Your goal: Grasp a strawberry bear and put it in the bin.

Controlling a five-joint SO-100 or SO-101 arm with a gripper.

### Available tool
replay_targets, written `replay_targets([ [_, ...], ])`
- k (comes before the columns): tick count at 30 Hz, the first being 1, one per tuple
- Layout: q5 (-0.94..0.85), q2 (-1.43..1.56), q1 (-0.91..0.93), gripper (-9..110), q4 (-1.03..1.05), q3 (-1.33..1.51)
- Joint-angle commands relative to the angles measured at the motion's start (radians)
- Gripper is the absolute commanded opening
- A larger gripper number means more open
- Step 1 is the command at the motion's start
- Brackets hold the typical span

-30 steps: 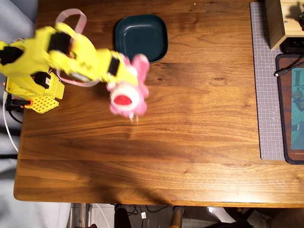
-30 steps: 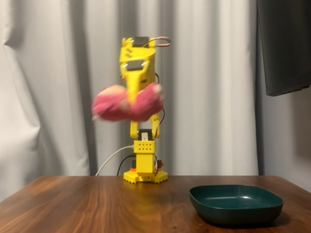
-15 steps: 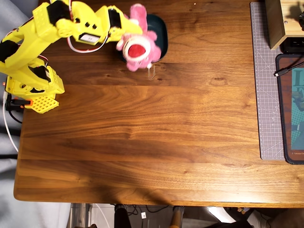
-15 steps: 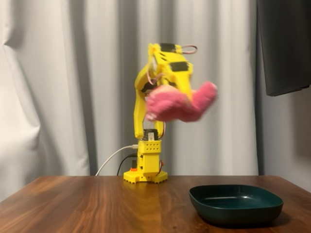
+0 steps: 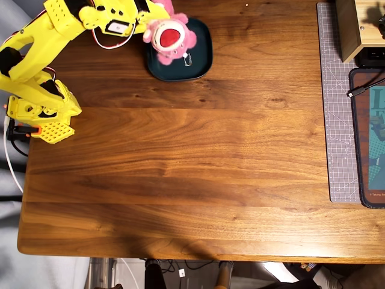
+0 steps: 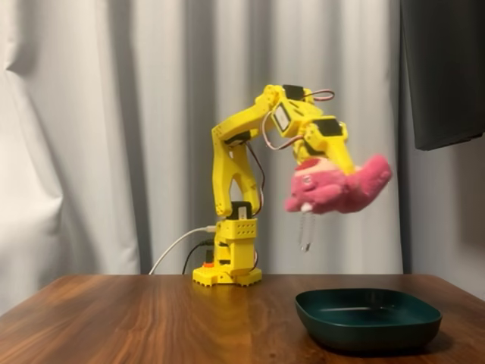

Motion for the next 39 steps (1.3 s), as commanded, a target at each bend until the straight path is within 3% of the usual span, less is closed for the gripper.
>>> replay_targets([
  [1,0.008,0.057,0.028,0,-0.017,0.002],
  [11,0.008,0.054,0.046,0,-0.040,0.025],
  [16,0.008,0.051,0.046,16,-0.040,0.029],
  [22,0.000,0.051,0.037,25,-0.044,0.037],
  [39,-0.005,0.054,0.020,27,-0.041,0.043],
])
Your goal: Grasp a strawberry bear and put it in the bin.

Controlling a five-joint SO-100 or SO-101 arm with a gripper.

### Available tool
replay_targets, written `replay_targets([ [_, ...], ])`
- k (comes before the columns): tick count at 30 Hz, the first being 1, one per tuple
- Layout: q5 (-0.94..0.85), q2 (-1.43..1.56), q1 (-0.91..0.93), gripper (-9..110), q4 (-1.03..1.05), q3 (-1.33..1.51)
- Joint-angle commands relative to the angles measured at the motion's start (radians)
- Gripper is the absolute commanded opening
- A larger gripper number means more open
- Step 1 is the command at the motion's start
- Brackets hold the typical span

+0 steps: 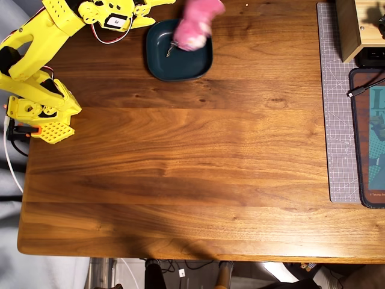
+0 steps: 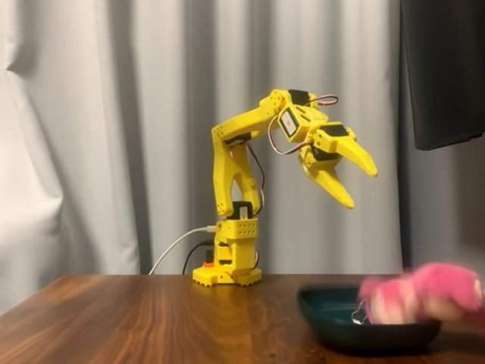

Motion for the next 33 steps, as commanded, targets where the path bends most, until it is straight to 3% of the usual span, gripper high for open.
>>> replay_targets([
  [1,-0.006,0.054,-0.003,25,-0.015,-0.005],
  [9,-0.006,0.057,-0.034,18,0.005,-0.005],
  [12,-0.008,0.067,-0.054,0,0.026,-0.002],
  [17,-0.008,0.193,-0.184,0,0.091,0.032],
  [25,-0.232,0.437,-0.712,0,0.193,0.048],
  [33,-0.302,0.838,-0.770,3,0.224,0.456],
])
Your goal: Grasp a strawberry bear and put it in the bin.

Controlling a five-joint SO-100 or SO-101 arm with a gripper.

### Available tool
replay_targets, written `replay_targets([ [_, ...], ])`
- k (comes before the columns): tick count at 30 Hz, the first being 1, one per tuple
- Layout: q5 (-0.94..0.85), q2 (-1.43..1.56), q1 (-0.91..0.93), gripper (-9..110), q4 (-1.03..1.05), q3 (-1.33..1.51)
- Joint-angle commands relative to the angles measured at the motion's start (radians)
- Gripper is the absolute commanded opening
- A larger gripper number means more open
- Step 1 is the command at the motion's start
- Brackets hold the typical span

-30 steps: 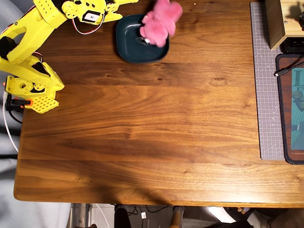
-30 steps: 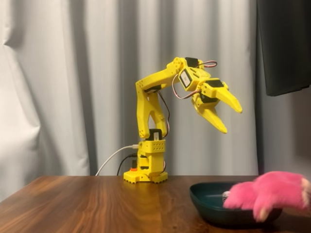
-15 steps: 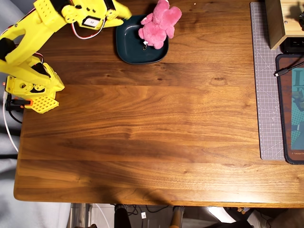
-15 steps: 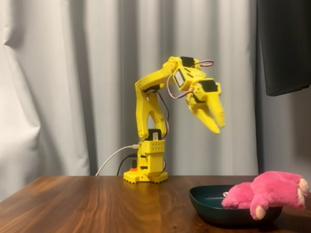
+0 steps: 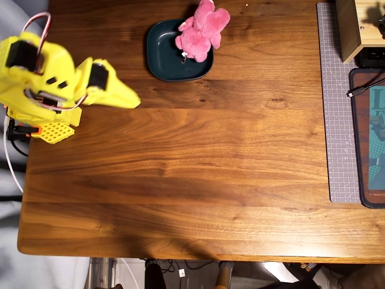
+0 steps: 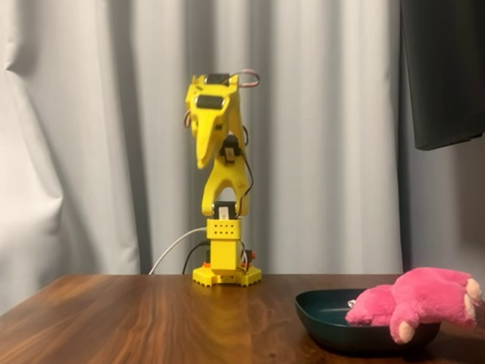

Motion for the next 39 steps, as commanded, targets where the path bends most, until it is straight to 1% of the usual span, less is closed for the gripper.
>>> replay_targets([
  [1,-0.003,0.318,-0.006,6,-0.011,0.244],
  [2,-0.003,0.413,-0.003,8,-0.029,0.321],
  [3,0.000,0.512,0.009,8,-0.044,0.399],
  [6,0.002,0.775,0.057,2,-0.097,0.620],
  [8,0.020,0.885,0.101,0,-0.100,0.736],
  [12,0.084,0.887,0.138,0,-0.097,0.825],
  [23,0.124,0.887,0.161,0,-0.095,1.045],
  [29,0.178,0.887,0.169,0,-0.057,1.043],
  [39,0.179,0.887,0.193,0,0.017,1.028],
])
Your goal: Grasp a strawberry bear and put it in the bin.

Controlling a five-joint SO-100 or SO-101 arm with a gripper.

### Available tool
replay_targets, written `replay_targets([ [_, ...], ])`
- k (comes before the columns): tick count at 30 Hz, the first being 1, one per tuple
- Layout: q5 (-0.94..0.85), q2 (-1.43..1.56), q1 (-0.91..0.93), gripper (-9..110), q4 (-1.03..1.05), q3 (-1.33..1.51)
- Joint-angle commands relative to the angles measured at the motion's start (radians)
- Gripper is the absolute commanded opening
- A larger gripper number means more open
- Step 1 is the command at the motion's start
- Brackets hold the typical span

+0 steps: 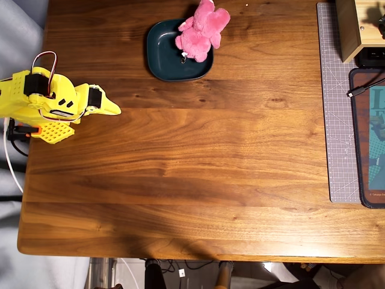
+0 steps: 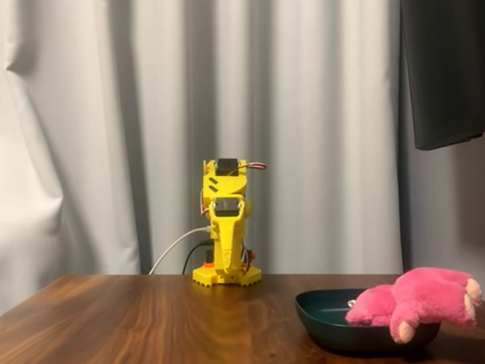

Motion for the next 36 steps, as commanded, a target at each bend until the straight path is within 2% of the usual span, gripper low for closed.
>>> replay_targets([
  [1,0.008,0.028,0.025,0,0.020,-0.028],
  [36,0.008,0.028,0.041,0,0.021,-0.031],
])
